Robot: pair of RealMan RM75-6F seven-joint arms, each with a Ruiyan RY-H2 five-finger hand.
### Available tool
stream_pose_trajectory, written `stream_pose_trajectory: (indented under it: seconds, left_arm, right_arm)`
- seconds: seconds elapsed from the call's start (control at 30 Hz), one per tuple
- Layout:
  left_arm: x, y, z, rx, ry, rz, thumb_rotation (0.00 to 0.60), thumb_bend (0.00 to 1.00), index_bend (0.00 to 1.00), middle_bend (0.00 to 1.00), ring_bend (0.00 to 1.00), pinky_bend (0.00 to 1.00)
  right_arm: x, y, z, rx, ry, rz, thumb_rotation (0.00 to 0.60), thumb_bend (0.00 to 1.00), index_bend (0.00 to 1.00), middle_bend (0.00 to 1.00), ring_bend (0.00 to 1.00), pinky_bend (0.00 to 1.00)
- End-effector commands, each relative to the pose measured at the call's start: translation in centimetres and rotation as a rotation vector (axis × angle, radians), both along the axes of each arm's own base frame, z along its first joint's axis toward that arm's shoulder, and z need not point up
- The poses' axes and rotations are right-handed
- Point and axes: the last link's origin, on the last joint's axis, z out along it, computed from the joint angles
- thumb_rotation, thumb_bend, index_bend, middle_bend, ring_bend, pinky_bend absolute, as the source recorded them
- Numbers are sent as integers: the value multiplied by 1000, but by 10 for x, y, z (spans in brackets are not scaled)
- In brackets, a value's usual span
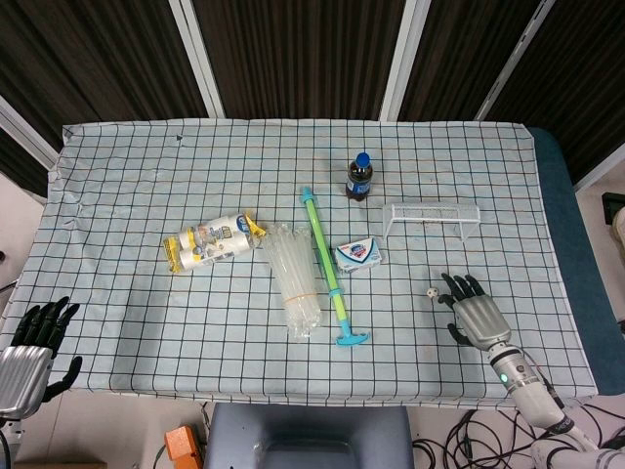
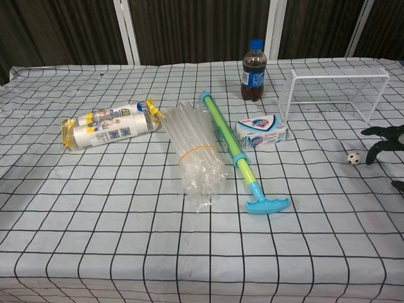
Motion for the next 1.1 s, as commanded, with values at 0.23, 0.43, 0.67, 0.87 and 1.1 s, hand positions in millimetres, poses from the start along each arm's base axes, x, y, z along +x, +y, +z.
stream_pose_trajectory:
  seconds: [0.23, 0.43, 0.67, 0.87, 1.1]
  left_arm:
    - [-1, -1, 1, 3, -1, 4, 600, 414, 64, 0, 0, 28]
    - [0, 0, 1, 4, -2, -1, 600, 414, 63, 0, 0, 28]
    - [0, 2, 1, 4, -3, -1, 600, 413, 63, 0, 0, 28]
    - [0, 0, 4, 12, -10, -5, 600, 413, 63, 0, 0, 28]
    - [0, 0, 3, 7, -8, -9, 600, 413, 64, 0, 0, 28]
  right_arm:
    - [-2, 2, -3, 9, 8, -4, 600, 551, 415, 0, 0, 0]
    - [0, -1, -6, 19, 14, -2, 600, 551, 421, 0, 0, 0]
    - [8, -32, -11, -20, 18, -57, 600, 551, 4, 0, 0, 0]
    - [24, -32, 9, -226, -118, 50, 600, 551, 0, 0, 0, 0]
    - [20, -16, 40, -374, -203, 139, 600, 551, 0, 0, 0, 0]
